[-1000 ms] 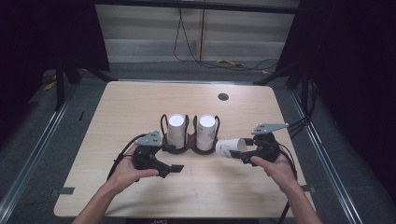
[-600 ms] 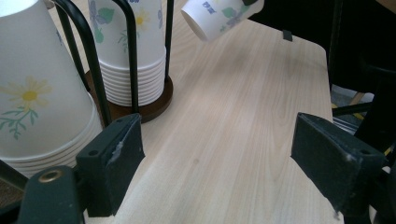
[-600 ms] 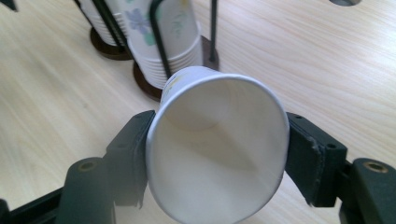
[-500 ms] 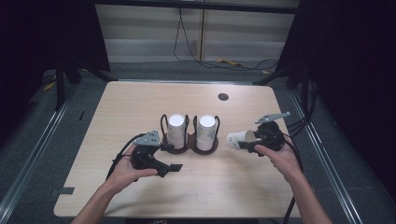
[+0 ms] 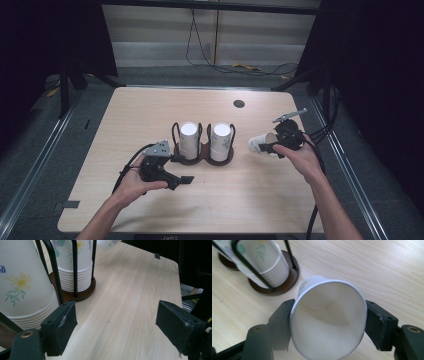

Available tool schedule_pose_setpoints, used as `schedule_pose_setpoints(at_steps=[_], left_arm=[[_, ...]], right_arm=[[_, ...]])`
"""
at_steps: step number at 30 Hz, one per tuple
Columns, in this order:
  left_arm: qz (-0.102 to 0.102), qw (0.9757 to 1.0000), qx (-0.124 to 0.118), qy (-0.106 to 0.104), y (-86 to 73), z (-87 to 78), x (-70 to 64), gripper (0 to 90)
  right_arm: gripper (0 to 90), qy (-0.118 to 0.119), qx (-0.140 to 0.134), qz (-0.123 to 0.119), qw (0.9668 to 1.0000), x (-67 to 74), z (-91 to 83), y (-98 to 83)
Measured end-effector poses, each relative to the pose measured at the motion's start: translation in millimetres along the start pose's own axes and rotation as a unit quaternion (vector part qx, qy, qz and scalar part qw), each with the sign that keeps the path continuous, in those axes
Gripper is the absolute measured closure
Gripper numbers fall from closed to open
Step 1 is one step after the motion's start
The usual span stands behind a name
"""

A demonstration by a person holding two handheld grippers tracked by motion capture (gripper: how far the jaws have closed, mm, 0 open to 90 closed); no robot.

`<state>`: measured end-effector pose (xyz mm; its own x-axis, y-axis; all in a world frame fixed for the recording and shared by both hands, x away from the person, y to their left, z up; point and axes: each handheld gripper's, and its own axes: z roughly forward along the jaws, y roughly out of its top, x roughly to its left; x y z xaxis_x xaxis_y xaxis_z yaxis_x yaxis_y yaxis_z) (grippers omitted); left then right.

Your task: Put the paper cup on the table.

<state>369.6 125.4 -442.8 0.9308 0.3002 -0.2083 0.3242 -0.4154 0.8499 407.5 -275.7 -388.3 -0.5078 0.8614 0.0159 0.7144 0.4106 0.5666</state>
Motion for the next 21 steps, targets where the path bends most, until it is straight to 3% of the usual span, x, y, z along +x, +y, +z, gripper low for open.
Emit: schedule_pose_setpoints(at_steps=[1, 8, 21], left_arm=[[0.000, 1.0000, 0.002, 0.000, -0.3, 0.3, 0.7, 16.9], [-0.004, 1.0000, -0.002, 0.005, 1.2, 1.5, 5.2, 17.0], [-0.012, 0.9998, 0.012, 0.013, -3.0, 1.2, 8.8, 17.1]], right_arm=[[30.1, -0.014, 0.011, -0.004, 0.9998, -2.1, 1.4, 3.9], [30.1, -0.033, 0.052, -0.001, 0.9981, -12.6, 10.6, 15.2], [30.0, -0.042, 0.119, -0.003, 0.9919, -24.5, 30.0, 21.5]])
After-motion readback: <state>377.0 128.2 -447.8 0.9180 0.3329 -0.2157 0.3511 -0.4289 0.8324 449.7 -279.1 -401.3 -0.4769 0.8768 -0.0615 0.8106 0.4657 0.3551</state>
